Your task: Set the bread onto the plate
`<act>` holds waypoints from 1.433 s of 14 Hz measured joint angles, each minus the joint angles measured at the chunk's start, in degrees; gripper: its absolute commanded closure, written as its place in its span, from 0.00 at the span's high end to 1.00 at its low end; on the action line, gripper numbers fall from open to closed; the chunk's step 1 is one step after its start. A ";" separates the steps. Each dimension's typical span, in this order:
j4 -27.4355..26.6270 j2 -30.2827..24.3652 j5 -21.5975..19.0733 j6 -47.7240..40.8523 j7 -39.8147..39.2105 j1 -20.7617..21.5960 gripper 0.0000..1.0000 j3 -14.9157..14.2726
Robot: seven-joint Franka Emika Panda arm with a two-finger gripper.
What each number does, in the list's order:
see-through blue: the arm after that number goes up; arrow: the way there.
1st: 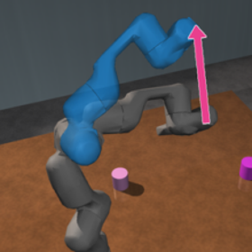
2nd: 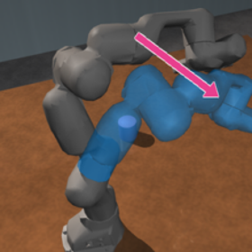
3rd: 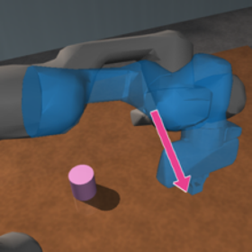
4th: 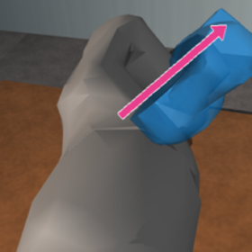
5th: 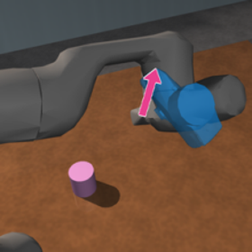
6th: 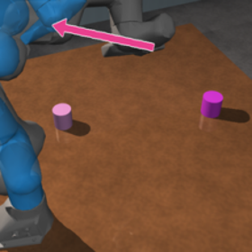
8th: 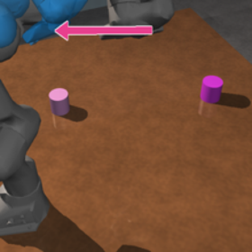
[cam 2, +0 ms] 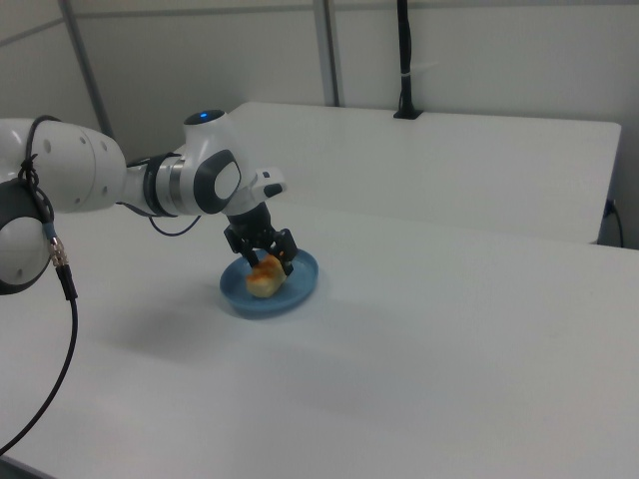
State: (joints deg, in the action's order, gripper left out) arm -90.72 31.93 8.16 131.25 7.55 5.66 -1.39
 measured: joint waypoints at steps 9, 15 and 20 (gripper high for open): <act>3.85 -7.16 0.01 -12.65 0.08 0.36 1.00 -0.06; 4.18 -22.51 -0.71 -32.12 0.35 0.55 1.00 -0.07; 2.50 -26.47 -0.81 -36.16 0.48 0.46 1.00 -0.19</act>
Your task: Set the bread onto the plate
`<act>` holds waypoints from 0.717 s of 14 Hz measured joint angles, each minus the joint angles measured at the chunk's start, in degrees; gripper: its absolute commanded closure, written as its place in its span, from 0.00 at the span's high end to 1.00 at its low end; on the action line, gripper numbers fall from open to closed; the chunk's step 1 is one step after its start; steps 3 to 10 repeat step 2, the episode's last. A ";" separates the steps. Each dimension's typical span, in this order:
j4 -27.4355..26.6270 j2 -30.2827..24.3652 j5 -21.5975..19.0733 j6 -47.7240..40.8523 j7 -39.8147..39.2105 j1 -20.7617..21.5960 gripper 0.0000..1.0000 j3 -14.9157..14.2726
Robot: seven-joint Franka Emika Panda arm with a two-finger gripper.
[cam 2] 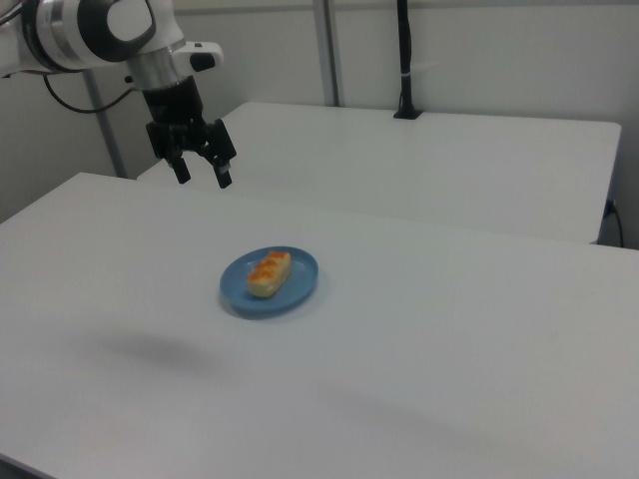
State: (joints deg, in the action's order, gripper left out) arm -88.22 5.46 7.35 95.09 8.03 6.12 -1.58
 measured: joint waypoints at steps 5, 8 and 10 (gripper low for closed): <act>-0.39 0.01 0.00 0.00 0.00 -0.01 1.00 -0.01; -0.39 0.01 0.00 0.00 0.00 -0.01 1.00 -0.01; -0.39 0.01 0.00 0.00 0.00 -0.01 1.00 -0.01</act>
